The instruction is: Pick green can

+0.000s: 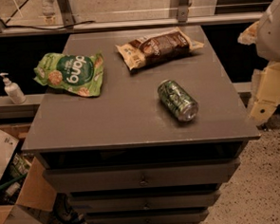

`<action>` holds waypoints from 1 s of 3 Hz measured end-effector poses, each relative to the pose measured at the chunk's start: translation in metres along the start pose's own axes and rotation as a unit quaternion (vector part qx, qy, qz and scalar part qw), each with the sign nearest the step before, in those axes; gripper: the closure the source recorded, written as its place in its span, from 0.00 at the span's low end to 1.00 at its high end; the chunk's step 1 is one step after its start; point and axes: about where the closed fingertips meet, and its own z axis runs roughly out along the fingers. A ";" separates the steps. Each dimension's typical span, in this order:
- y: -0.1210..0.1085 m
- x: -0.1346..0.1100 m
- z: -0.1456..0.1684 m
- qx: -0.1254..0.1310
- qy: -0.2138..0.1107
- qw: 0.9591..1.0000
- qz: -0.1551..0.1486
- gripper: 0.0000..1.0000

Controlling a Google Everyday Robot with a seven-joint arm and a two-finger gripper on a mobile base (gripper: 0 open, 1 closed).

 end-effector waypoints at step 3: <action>0.001 -0.038 0.041 0.012 -0.018 1.000 0.005 0.00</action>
Offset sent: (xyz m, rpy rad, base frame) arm 0.0330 0.0413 -0.0507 0.0477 0.0068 -0.0444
